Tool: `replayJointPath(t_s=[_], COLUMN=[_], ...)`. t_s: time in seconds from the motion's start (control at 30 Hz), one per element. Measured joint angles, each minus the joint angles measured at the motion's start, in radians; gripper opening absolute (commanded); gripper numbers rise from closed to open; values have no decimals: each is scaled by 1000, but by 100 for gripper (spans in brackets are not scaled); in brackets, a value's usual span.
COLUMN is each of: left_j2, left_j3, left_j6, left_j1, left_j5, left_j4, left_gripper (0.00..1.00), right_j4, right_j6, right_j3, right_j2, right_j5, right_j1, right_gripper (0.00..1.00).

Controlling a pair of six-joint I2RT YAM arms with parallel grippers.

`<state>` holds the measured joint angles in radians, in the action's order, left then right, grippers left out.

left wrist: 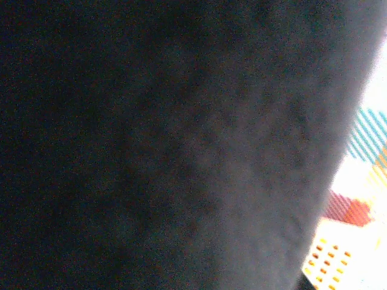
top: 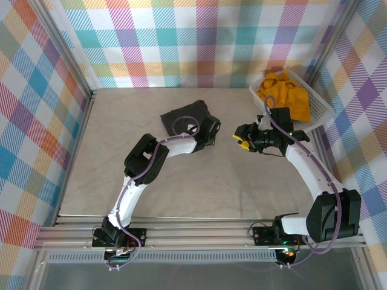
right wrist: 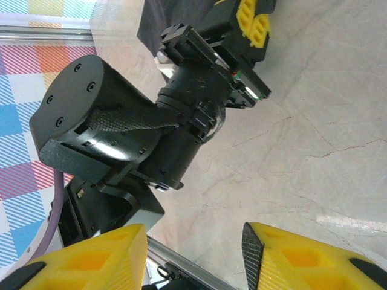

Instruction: Fold and stack the t-shirts

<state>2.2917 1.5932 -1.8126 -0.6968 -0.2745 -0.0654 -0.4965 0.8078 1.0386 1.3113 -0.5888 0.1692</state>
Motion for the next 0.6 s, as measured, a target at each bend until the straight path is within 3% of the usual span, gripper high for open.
replayJointPath(t_s=[0.13,0.27,0.43,0.6], left_j2=[-55,-105,-154,-149], left_j3=[-84,-136,-167,-87], left_j6=[129,347,610,823], left_j1=[105,290,530,676], left_j5=[104,266,433,511], left_j4=[-31,-10,82,233], left_gripper=[0,0,0,0], right_j4=[-4,-5,-5,-4], right_j6=[0,0,2,13], right_j3=[5,5,5,5], right_j2=[10,23,44,63], right_j5=[0,1,2,7], right_j1=[-2,-6,-6,-6], right_gripper=[45,45,45,44])
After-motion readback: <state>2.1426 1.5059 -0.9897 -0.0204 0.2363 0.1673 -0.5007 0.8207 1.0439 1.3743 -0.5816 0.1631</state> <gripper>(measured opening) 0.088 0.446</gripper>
